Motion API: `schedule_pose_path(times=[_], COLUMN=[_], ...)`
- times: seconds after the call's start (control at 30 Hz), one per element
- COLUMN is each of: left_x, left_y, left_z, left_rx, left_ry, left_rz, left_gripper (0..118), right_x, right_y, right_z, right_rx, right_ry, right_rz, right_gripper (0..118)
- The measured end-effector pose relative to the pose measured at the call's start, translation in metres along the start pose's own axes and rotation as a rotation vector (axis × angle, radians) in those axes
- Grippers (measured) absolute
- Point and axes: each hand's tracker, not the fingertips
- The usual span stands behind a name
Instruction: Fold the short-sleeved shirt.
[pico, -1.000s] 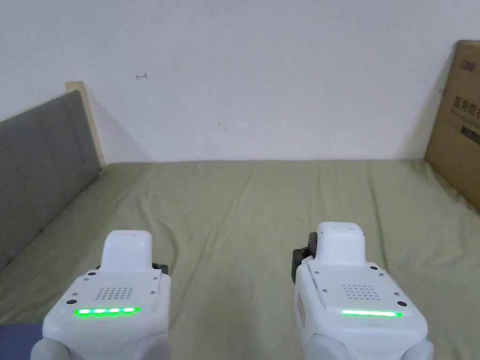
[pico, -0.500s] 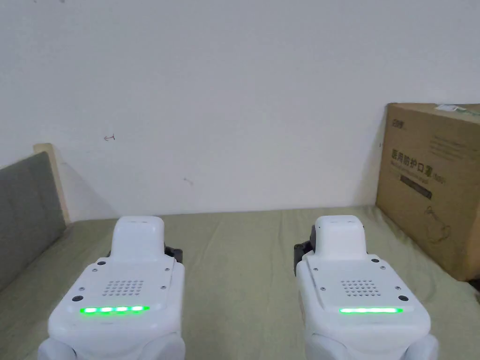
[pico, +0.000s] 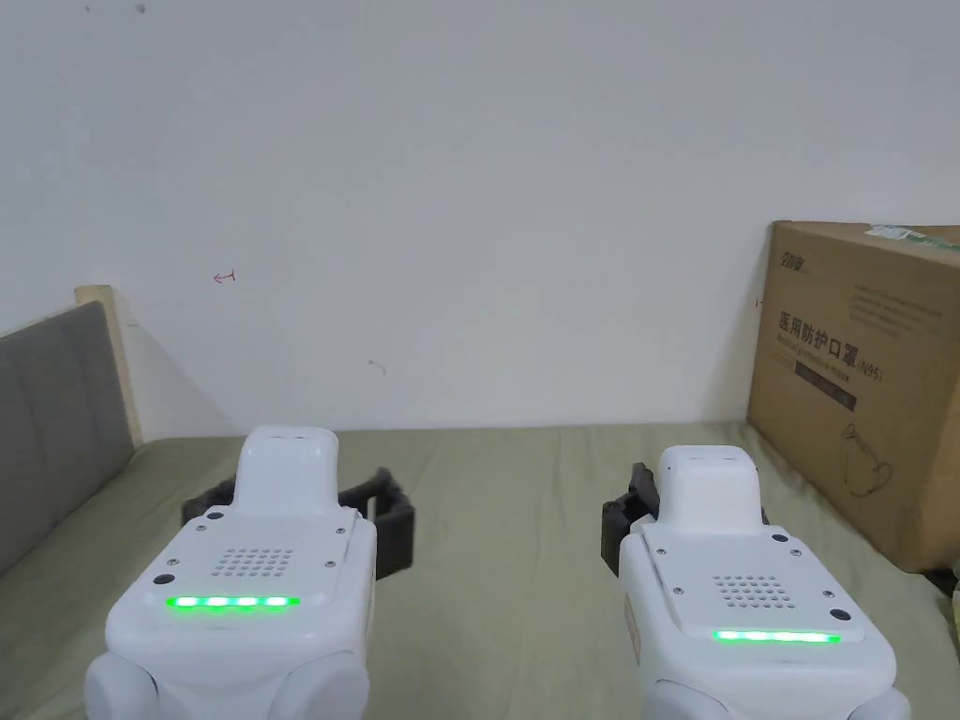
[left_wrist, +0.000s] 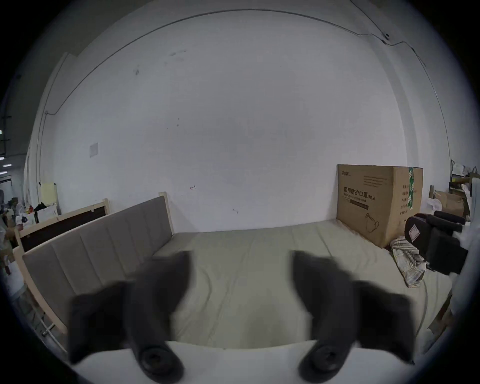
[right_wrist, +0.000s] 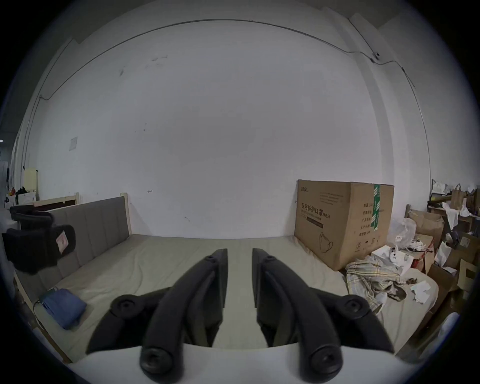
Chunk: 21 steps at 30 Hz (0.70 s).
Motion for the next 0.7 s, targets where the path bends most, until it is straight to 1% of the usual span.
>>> schedule_pose_path(times=[0.03, 0.07, 0.1, 0.13, 0.17, 0.23, 0.3, 0.4, 0.53, 0.7], left_x=[-0.001, -0.001, -0.001, -0.001, 0.001, 0.002, 0.004, 0.005, 0.01, 0.007], left_y=[-0.001, -0.002, -0.003, -0.003, -0.003, -0.004, -0.002, -0.002, -0.003, 0.001], left_z=[0.0, 0.003, 0.004, 0.002, -0.001, -0.004, -0.004, -0.003, -0.003, -0.001], left_rx=[-0.002, 0.014, 0.03, 0.024, 0.017, -0.001, -0.017, -0.025, -0.011, -0.028], left_ry=[-0.005, -0.003, -0.001, 0.0, 0.003, 0.008, 0.014, -0.016, -0.004, 0.02], left_rz=[0.006, 0.012, 0.01, 0.004, -0.004, -0.008, -0.007, 0.0, -0.055, -0.006], left_gripper=[103, 103, 103, 104, 104, 106, 106, 106, 106, 106], right_x=[0.001, 0.002, 0.005, 0.006, 0.007, 0.007, 0.006, 0.006, 0.006, 0.007], right_y=[0.0, 0.0, 0.0, 0.001, 0.0, 0.0, -0.002, -0.005, -0.006, -0.005], right_z=[0.0, 0.001, 0.001, 0.001, 0.0, -0.002, -0.004, -0.006, -0.009, -0.009], right_rx=[0.005, 0.009, 0.015, 0.017, 0.018, 0.017, 0.004, 0.0, -0.008, -0.01], right_ry=[-0.008, -0.006, -0.002, -0.002, 0.003, 0.015, 0.019, 0.026, 0.042, 0.042], right_rz=[0.01, 0.009, 0.005, -0.004, -0.017, -0.016, 0.007, 0.014, 0.003, 0.0], right_gripper=[31, 44, 71, 83, 88, 88, 90, 91, 91, 91])
